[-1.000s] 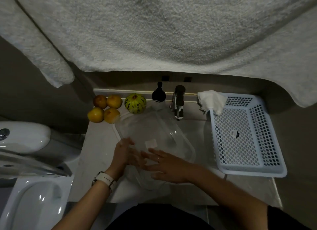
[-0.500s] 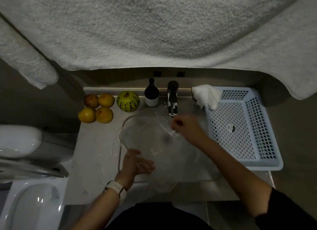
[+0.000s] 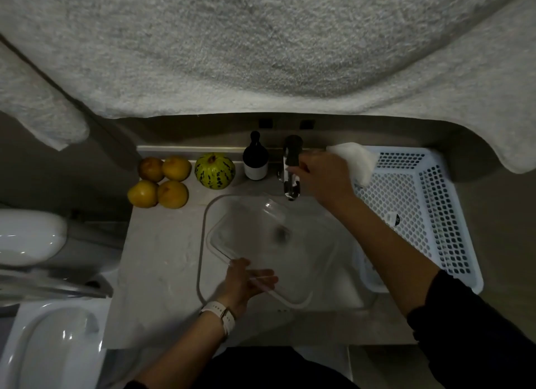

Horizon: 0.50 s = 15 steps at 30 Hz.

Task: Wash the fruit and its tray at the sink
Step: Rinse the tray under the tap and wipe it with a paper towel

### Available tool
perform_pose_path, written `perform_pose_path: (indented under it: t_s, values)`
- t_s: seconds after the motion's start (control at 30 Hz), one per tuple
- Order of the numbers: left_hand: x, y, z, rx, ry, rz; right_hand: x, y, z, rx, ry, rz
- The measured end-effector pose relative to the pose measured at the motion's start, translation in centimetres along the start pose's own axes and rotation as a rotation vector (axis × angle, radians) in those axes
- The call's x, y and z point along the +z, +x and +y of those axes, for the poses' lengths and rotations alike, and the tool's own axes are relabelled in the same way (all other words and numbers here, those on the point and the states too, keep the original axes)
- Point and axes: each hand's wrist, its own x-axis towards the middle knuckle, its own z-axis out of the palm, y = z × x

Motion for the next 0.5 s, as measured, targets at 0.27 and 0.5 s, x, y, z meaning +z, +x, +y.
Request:
perform_pose_path:
  t_s: [0.27,0.5]
  values:
    - [1.3,-0.2,-1.6,0.005,-0.061,0.0,0.6,0.5,0.5,0.171,0.29,0.082]
    - [1.8,-0.3,-3.3,-0.144,-0.278,0.055,8.7,-5.9,1.6,0.697,0.901,-0.047]
